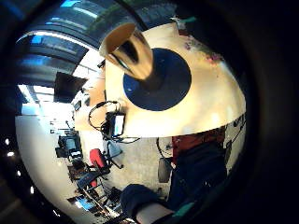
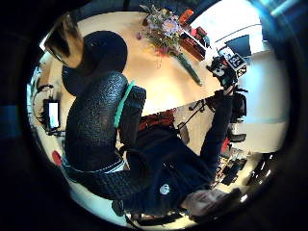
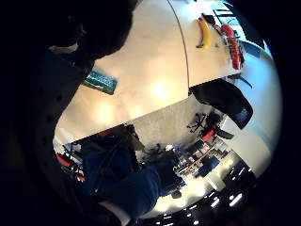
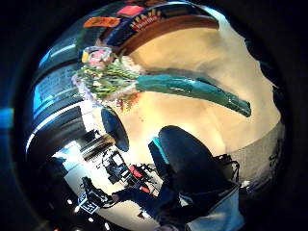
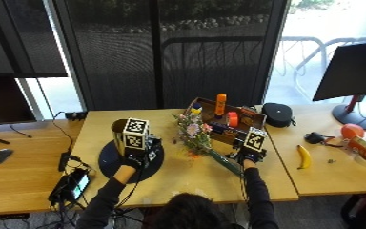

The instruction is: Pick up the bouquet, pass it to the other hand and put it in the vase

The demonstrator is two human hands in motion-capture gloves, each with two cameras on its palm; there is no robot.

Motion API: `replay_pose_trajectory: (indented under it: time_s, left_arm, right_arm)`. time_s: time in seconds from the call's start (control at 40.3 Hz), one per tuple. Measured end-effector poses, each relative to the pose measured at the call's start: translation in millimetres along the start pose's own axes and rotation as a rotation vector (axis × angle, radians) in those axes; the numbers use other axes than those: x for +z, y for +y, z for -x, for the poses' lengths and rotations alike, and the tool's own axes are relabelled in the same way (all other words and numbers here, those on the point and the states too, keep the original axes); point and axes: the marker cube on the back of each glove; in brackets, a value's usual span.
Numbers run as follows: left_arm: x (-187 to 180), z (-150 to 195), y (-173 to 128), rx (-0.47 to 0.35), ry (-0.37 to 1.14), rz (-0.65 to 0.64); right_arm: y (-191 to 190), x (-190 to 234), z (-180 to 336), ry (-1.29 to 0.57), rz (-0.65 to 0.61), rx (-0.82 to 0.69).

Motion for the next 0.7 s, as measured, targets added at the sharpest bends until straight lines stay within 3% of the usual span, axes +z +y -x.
replay_pose_trajectory:
  time_s: [0.199, 0.372, 0.695]
  left_arm:
    - [2.3, -2.9, -0.2, 0.011, 0.011, 0.008]
    - [4.7, -4.9, -0.9, 0.016, 0.013, 0.010]
    - [6.7, -7.5, -2.0, 0.022, 0.018, 0.017]
  right_arm:
    - [-25.0, 36.5, -3.3, -0.004, 0.028, 0.013]
    - [2.0, 39.4, -2.4, 0.006, -0.061, 0.062]
    - [-6.7, 69.4, -3.0, 0.009, -0.006, 0.125]
